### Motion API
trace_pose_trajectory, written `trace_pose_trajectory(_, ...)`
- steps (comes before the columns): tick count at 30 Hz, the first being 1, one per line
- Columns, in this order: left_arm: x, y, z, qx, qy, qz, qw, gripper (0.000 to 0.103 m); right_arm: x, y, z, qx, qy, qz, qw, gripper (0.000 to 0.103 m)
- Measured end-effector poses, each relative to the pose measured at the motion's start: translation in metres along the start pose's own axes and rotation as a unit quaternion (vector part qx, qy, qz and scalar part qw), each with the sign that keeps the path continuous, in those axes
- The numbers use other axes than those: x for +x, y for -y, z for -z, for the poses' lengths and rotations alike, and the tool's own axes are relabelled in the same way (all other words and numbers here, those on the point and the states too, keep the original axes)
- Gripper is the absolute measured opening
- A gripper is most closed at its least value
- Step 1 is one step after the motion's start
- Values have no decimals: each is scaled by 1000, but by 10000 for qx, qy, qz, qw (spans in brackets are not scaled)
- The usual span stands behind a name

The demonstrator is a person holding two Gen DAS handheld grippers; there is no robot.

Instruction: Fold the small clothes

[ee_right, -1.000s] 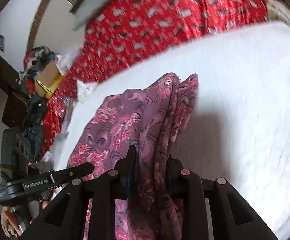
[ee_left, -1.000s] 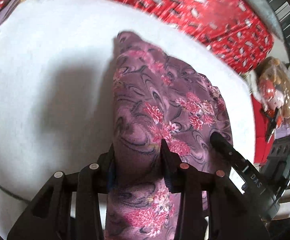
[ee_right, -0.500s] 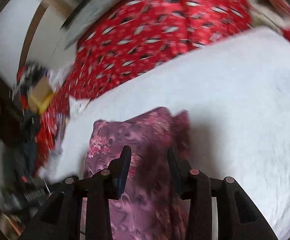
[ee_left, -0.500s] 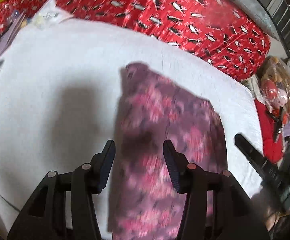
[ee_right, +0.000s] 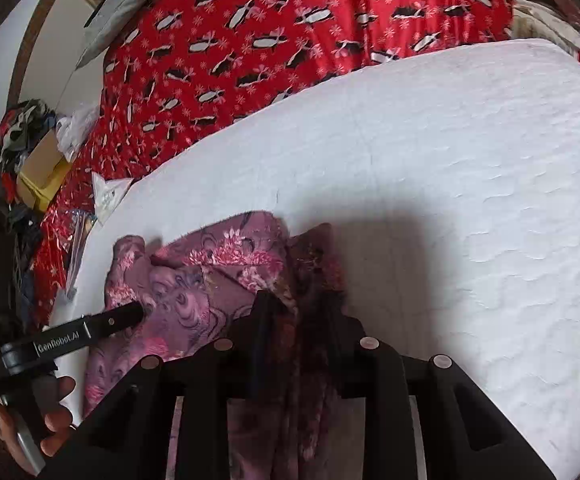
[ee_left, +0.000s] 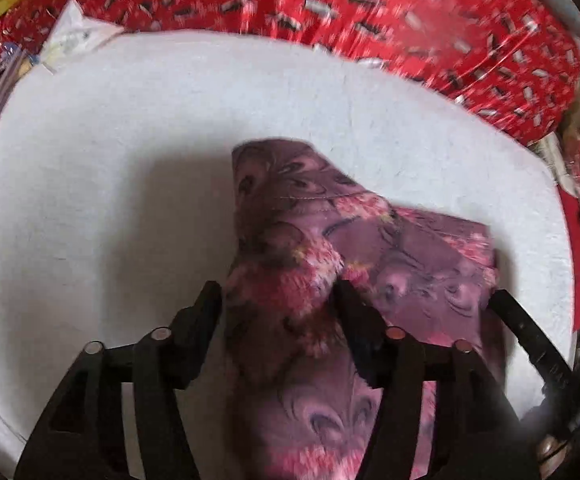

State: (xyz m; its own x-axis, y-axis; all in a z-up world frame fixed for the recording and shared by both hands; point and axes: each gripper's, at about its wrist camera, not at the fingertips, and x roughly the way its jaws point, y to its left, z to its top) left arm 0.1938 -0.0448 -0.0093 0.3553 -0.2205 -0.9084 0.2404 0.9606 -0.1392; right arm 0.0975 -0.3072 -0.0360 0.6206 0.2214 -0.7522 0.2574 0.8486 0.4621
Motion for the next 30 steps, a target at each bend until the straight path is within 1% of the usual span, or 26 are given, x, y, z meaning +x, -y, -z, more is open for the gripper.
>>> trace_pose_trajectory(1,-12,-2,7,55,146,-55,9999,55,-10,-6,1,-67,56,-40,10000,27)
trace_pose_trajectory(3,-30,-8,24,130,428,-236,9987,55,-35,-20,7,-399,260,-339,9983,29)
trace_pose_trajectory(4,-34,-13,37,130,495,-328,9982,55,-45,-27,12,-523,337,-445,9971,29)
trace_pose_trajectory(6,-26,-16,51,129,413,-424,9982,57,-53,-35,24,-655,333,-614,9954,29)
trace_pose_trajectory(7,-18,-17,59,161,356,-461,9982,59,-49,-36,31,-676,216,-574,9958,28)
trace_pose_trajectory(9,-17,-14,64,268,379,-554,9974,60,-22,-33,47,-781,-328,-118,9963,23)
trace_pose_trajectory(10,-23,-12,65,339,385,-623,9967,59,-16,-30,52,-827,-329,-56,9960,23)
trace_pose_trajectory(11,-31,-9,66,440,395,-678,9959,59,-22,-31,52,-852,-190,-42,9962,22)
trace_pose_trajectory(12,-38,-7,68,516,434,-727,9951,59,-26,-34,50,-860,-233,83,9960,22)
trace_pose_trajectory(13,-45,-6,72,575,500,-794,9939,59,-33,-37,50,-873,-222,195,9957,24)
trace_pose_trajectory(14,-51,-5,76,614,567,-817,9931,59,-42,-41,50,-947,-182,193,9952,28)
trace_pose_trajectory(17,-51,-9,89,615,552,-837,9931,59,-67,-50,65,-1162,-127,-3,9931,28)
trace_pose_trajectory(18,-48,-10,91,606,522,-840,9933,59,-67,-49,70,-1179,-172,-10,9929,28)
trace_pose_trajectory(19,-45,-11,94,581,515,-846,9934,59,-63,-46,77,-1214,-319,59,9921,27)
trace_pose_trajectory(20,-45,-10,95,560,516,-840,9936,59,-57,-43,81,-1256,-441,179,9909,26)
trace_pose_trajectory(21,-46,-10,96,517,617,-856,9931,59,-51,-39,85,-1314,-515,333,9894,26)
trace_pose_trajectory(25,-53,-7,99,559,686,-893,9921,59,-59,-36,79,-1059,-531,369,9923,24)
trace_pose_trajectory(27,-55,-8,103,552,681,-892,9922,59,-70,-38,77,-1094,-486,414,9919,30)
trace_pose_trajectory(30,-56,-8,107,556,658,-901,9922,59,-80,-37,85,-1095,-517,370,9919,30)
